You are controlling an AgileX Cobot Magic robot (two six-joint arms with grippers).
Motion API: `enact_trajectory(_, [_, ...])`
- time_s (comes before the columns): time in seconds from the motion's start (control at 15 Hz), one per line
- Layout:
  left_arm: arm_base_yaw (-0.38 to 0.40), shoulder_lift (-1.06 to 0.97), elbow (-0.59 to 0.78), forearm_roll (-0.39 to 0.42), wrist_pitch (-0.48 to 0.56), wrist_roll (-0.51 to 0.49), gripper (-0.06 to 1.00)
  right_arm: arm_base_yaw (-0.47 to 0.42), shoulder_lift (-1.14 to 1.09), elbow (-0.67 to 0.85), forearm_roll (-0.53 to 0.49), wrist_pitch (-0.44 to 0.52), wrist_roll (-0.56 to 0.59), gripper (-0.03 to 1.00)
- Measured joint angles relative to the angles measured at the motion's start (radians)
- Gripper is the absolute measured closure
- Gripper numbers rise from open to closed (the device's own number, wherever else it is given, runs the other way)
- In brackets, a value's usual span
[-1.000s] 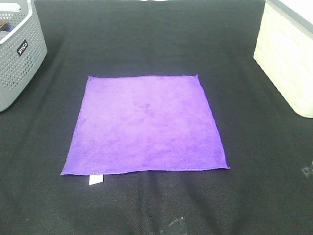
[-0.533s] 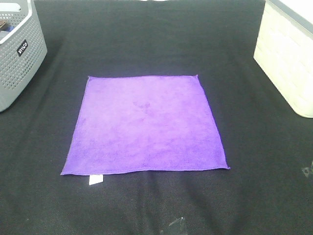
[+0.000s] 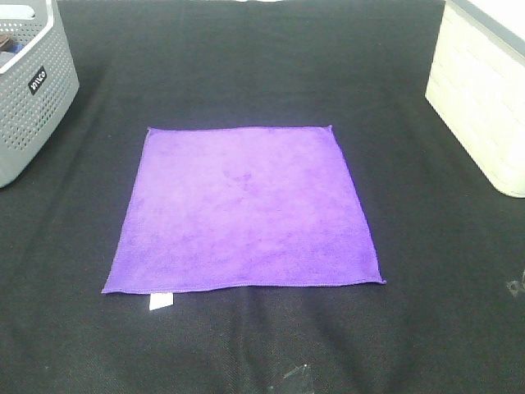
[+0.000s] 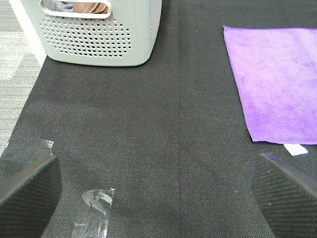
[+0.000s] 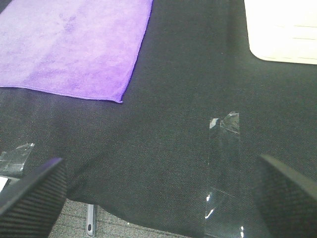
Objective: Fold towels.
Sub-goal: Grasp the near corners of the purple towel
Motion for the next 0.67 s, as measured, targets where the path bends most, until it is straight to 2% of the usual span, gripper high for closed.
enact_trajectory(0.67, [0.0,0.0,0.0,0.0,0.0,0.0,-0.05,0.0,0.0,0.0,0.004,-0.001,0.0,0.0])
